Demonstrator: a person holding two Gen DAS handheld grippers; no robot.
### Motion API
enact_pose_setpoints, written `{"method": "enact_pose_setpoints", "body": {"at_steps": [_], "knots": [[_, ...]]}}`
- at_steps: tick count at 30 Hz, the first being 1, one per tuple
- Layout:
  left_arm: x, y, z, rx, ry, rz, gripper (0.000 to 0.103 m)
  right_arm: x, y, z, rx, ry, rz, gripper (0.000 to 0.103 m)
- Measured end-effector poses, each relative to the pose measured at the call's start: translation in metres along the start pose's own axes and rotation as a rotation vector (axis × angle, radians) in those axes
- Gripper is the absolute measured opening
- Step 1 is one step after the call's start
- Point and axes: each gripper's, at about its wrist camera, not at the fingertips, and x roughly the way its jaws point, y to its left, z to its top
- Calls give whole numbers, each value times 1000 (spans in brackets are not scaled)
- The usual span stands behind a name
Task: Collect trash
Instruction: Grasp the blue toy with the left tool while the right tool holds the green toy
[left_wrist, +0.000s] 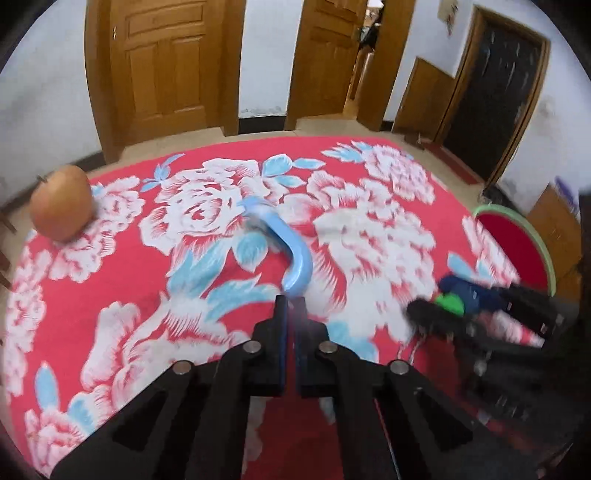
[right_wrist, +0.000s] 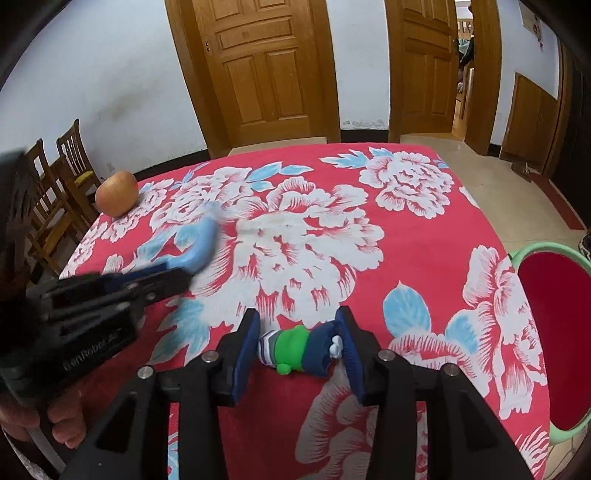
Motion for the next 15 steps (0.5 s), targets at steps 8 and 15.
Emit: {"method": "enact_pose_setpoints", "body": {"at_steps": [8, 15], "knots": [[-29, -14, -10, -11, -49, -44, 0, 0, 0, 0, -6, 1, -11, 46], [-67, -19, -36, -75, -123, -43, 0, 0, -1, 0, 3, 0, -2, 46]]}}
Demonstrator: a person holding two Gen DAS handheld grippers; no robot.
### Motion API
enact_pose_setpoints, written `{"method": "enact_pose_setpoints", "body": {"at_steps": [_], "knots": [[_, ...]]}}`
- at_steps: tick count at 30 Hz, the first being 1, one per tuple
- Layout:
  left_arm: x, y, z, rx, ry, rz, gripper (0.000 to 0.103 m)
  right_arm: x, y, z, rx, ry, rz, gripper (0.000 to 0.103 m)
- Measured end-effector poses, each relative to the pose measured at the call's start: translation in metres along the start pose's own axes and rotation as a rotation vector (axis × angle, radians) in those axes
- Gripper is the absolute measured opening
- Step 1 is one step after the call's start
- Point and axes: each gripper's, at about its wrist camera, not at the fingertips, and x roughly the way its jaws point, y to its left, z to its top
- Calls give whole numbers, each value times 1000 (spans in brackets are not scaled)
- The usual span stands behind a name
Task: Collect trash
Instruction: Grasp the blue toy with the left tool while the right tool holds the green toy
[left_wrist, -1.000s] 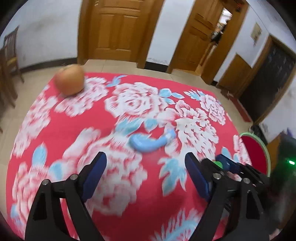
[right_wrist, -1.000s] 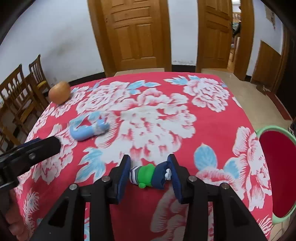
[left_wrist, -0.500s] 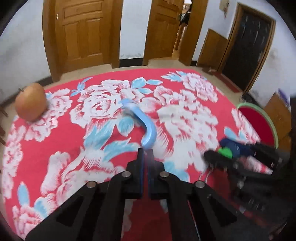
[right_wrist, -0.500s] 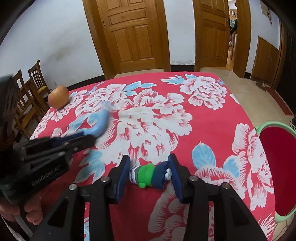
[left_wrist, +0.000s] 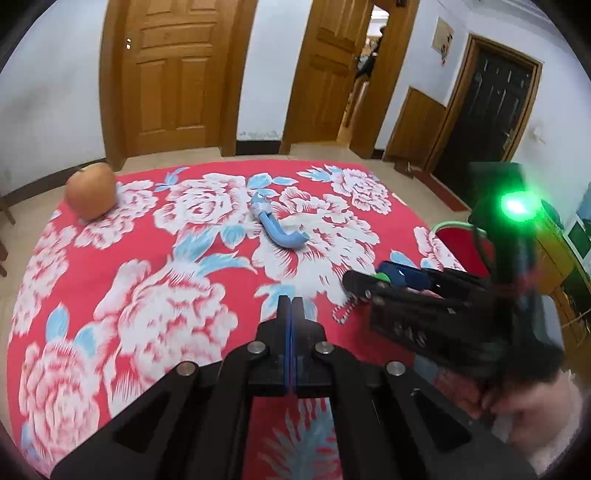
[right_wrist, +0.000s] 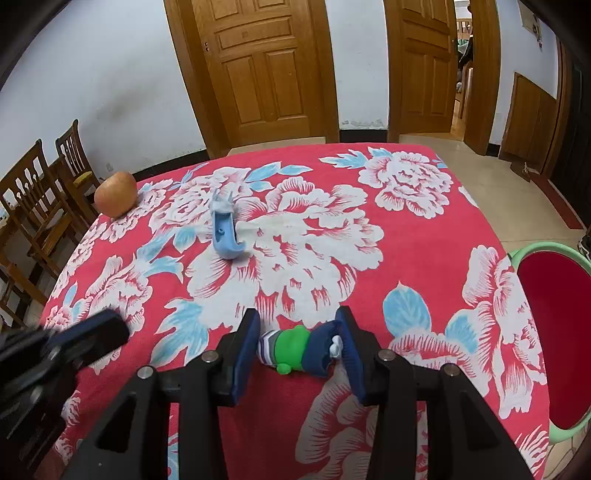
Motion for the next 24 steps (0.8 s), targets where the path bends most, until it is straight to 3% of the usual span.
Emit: {"method": "enact_pose_setpoints", "body": {"at_steps": [8, 14, 15, 18, 21, 24], "knots": [[-37, -10, -29, -11, -50, 41, 0, -9, -9, -7, 32, 5, 32, 45], [-25, -10, -25, -10, -17, 53, 0, -30, -17, -20, 51, 8, 49, 45], [-15, -7, -16, -32, -7, 68, 4, -36, -18, -23, 47, 2, 47, 45], [8, 1, 6, -106, 16, 72, 64, -48, -23, -29, 50, -9, 36, 45], [35, 5, 33, -176, 41, 45, 66, -55, -30, -32, 51, -21, 23, 45], [66, 0, 52, -175, 82, 96, 66, -54, -41, -30, 63, -28, -19, 45]]}}
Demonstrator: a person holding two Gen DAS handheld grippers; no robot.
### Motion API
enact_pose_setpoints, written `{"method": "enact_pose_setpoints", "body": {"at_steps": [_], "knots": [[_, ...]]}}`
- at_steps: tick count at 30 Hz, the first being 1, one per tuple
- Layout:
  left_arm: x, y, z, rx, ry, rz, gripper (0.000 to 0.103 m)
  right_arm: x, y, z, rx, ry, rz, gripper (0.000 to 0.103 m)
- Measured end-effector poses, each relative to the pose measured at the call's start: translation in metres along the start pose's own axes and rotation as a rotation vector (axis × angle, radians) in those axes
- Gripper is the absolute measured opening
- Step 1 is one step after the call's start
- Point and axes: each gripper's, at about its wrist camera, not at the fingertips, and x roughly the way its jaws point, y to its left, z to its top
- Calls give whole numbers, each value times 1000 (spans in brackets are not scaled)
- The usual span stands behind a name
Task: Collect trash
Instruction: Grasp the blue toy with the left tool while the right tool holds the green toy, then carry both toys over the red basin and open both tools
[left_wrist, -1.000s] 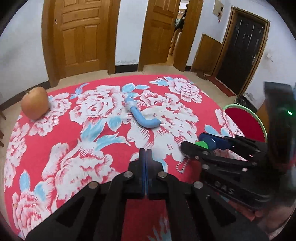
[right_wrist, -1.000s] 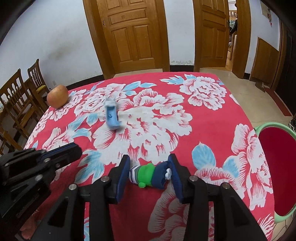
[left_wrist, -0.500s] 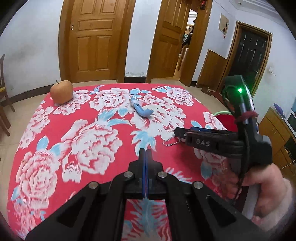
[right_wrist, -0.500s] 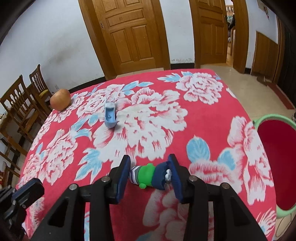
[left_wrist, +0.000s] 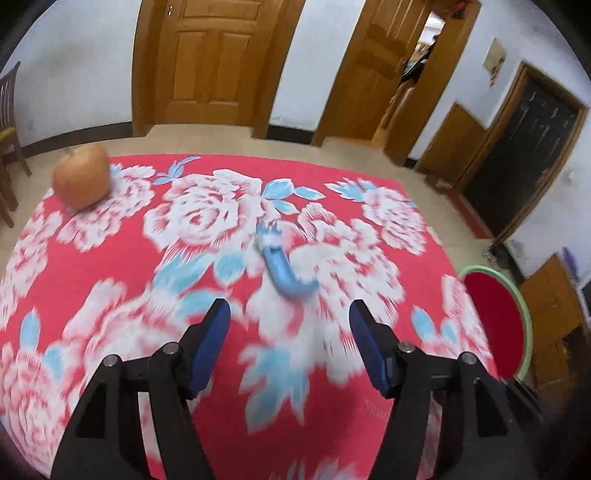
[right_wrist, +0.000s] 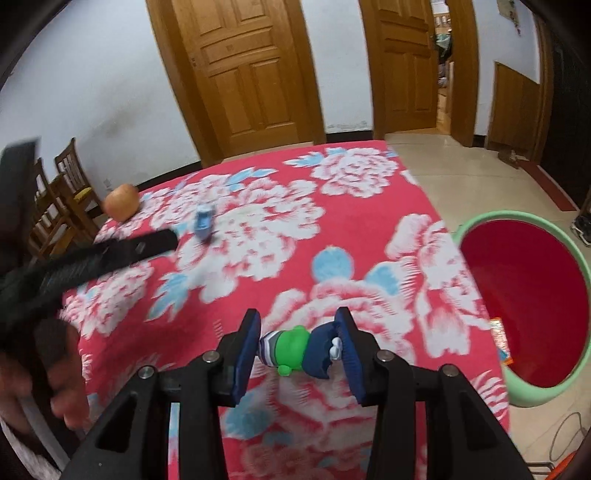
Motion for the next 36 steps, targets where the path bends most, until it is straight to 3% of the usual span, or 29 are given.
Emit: {"method": "enact_pose_setpoints", "body": {"at_steps": [5, 6, 9, 21, 28, 36], "knots": [[38, -18, 16, 40, 63, 98, 64, 7, -14, 4, 17, 0, -27, 45], [46, -21, 16, 62, 74, 118, 57, 8, -16, 4, 18, 1, -24, 45], [51, -23, 16, 107, 60, 155, 17, 9, -18, 5, 15, 3, -14, 45], [12, -44, -16, 175, 23, 94, 16, 3, -19, 1, 14, -12, 1, 45], [-12, -90, -30, 250, -23, 27, 16, -22, -37, 8, 49, -78, -22, 45], [-14, -159, -39, 334, -42, -78, 16, -48, -85, 9, 109, -123, -115, 45]]}}
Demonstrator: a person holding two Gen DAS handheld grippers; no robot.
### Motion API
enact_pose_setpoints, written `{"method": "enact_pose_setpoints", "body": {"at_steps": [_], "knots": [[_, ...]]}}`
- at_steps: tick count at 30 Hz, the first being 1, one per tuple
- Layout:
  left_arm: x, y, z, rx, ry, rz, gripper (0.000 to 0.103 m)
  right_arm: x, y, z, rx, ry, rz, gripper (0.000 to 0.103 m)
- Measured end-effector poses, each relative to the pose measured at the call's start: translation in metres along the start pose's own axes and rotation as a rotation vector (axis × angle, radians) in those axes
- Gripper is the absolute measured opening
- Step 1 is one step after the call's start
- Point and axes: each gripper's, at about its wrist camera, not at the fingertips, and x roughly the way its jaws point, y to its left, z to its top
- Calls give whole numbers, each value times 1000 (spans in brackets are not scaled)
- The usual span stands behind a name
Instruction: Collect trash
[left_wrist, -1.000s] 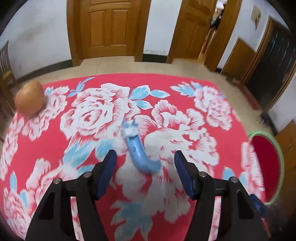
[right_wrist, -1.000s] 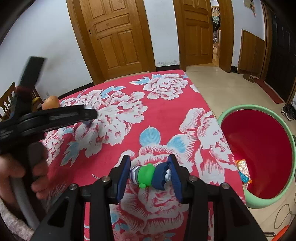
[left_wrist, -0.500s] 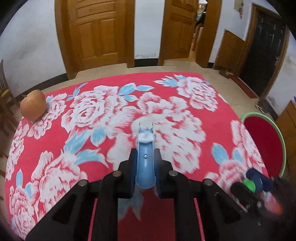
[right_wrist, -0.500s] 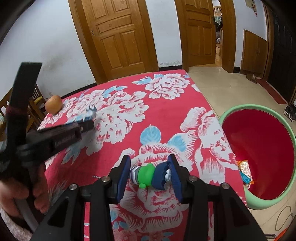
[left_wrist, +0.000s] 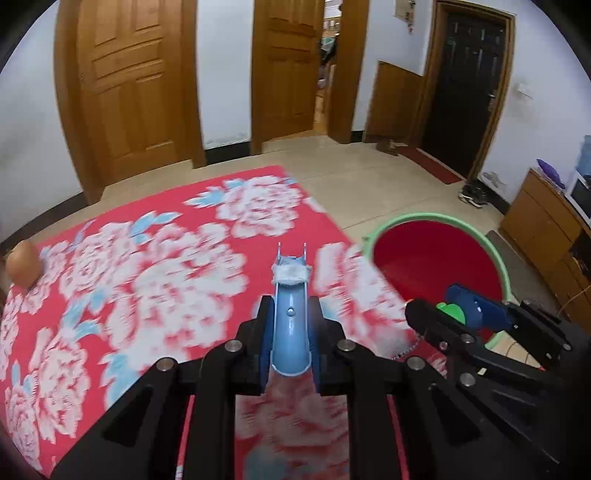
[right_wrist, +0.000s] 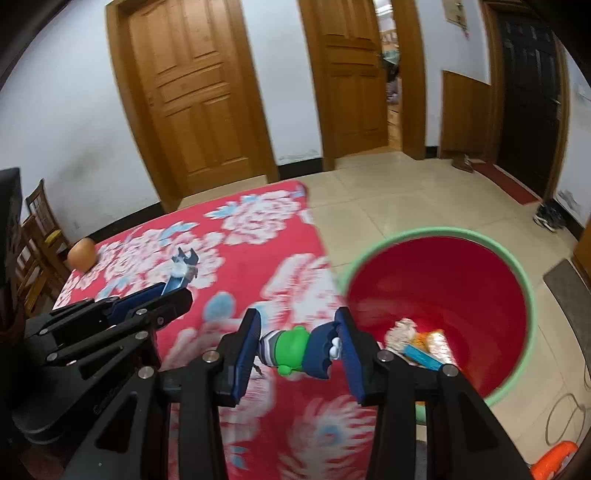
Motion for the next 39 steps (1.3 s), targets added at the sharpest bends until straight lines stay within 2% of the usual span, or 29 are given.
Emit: {"method": "enact_pose_setpoints", "body": {"at_steps": [12, 21, 27, 29, 30, 31, 32, 33, 39], "knots": [[29, -60, 16, 51, 27, -86, 16, 0, -85, 1, 123, 6, -100, 45], [52, -89, 27, 74, 38, -164, 16, 10, -116, 3, 160, 6, -137, 45], [66, -103, 29, 98, 71, -175, 16, 20, -134, 0, 192, 22, -160, 45], [69, -107, 28, 113, 80, -165, 22, 21, -139, 0, 203, 17, -168, 47], [70, -107, 27, 118, 79, -161, 34, 21, -140, 0, 209, 13, -179, 51], [70, -108, 26, 119, 76, -158, 43, 21, -142, 0, 215, 12, -195, 64], [70, -108, 25, 117, 73, -153, 46, 21, -144, 0, 218, 8, -203, 70], [70, -107, 24, 112, 72, -152, 50, 20, -145, 1, 220, 4, -215, 70], [68, -105, 23, 103, 77, -143, 52, 14, -148, 2, 220, -8, -215, 70]]}}
